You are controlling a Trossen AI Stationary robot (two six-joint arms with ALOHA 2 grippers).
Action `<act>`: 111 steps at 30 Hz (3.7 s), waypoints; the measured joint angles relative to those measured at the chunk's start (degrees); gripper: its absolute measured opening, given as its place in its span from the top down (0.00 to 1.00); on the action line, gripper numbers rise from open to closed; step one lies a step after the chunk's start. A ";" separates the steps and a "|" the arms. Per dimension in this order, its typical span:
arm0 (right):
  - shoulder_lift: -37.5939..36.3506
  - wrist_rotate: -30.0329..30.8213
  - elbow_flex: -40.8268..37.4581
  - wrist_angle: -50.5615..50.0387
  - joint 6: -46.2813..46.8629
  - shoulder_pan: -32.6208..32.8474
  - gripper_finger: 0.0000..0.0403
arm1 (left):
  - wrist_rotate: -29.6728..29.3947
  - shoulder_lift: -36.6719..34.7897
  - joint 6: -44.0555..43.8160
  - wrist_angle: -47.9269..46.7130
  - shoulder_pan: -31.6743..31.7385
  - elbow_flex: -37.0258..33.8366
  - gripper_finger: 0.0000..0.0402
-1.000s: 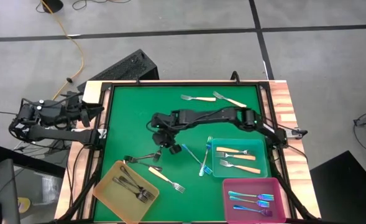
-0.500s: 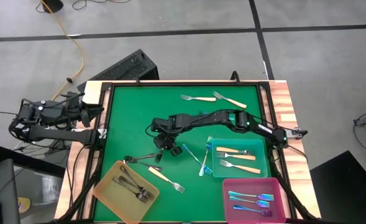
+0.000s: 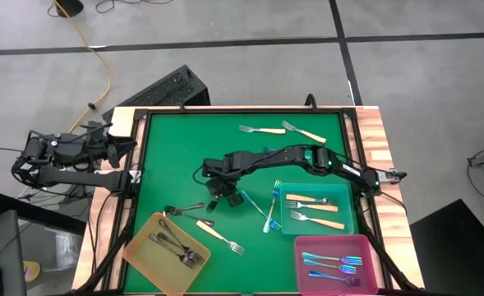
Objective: Sort silverware by color (type)
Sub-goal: Put the black fork into the orange bin
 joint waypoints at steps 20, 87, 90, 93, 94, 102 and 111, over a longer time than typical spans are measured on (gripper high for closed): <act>-1.19 3.66 -0.47 2.63 31.55 2.47 0.95 | -3.12 0.00 2.89 -0.04 0.00 0.00 0.61; 1.16 22.70 -0.31 65.92 67.48 23.58 0.95 | -3.79 0.02 6.95 -4.58 0.00 0.00 0.61; 1.16 23.76 -0.31 62.98 70.41 23.68 0.95 | -3.46 0.02 6.95 -4.57 0.00 0.00 0.61; 1.25 24.05 -0.31 60.90 72.33 23.68 0.95 | -3.48 0.02 6.95 -4.57 0.00 0.00 0.61; 1.38 24.21 -0.31 60.68 72.63 23.74 0.95 | -3.48 0.02 6.95 -4.58 0.00 0.00 0.61; 1.46 23.46 -0.31 55.74 74.79 23.89 0.95 | -3.96 0.02 6.95 -4.59 0.00 0.00 0.61; 1.46 20.88 -0.31 53.29 77.78 22.12 0.95 | -4.03 0.02 6.91 -4.58 0.00 0.00 0.61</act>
